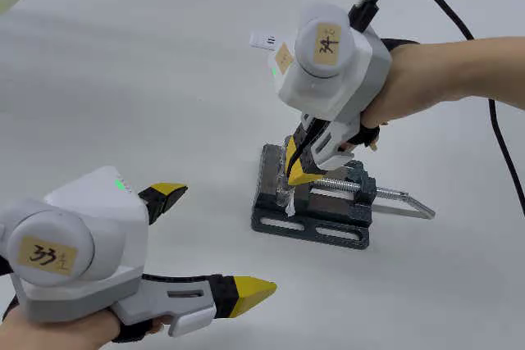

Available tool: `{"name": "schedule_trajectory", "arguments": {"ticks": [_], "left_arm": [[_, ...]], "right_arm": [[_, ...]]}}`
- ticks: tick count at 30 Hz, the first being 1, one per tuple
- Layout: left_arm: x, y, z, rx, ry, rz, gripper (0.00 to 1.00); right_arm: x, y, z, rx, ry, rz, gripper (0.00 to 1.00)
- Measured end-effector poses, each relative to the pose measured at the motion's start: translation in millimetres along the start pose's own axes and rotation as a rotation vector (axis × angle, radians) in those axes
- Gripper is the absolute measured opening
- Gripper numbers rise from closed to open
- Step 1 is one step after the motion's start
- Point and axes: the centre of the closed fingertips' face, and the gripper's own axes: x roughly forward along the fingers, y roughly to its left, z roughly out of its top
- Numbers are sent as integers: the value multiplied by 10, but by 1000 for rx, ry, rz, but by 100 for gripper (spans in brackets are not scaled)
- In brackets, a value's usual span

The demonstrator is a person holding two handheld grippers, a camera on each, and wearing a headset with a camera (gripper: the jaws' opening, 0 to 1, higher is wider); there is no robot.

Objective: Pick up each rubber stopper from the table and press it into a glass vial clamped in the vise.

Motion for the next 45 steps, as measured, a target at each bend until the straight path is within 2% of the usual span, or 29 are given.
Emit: {"name": "schedule_trajectory", "arguments": {"ticks": [4, 6, 15, 21, 26, 35, 40, 42, 45], "left_arm": [[7, -17, -1, -3, 1, -3, 91], [11, -18, -10, -3, 2, -4, 91], [26, -21, -32, -16, 8, -6, 91], [64, -13, -30, -18, 10, -9, 91], [81, 3, -16, -21, 2, -9, 91], [77, 19, -33, -26, 6, -7, 90], [99, 18, -19, -32, 1, -7, 90], [112, 12, -11, -32, 2, -10, 90], [122, 8, 20, -29, -3, -14, 90]], "right_arm": [[-8, 1, -2, 6, 2, 3, 0], [-2, 4, -5, -23, 7, 5, 0], [-2, 0, -14, -3, 13, 6, 0], [15, -7, -5, 6, 42, 32, 0], [29, -16, -12, 25, 37, 48, 0], [40, 4, -22, 19, 89, 66, 0], [47, -20, -25, 52, 80, 65, 0], [53, -13, -14, 27, 97, 58, 0], [65, -42, -3, 30, 125, 55, 0]]}}
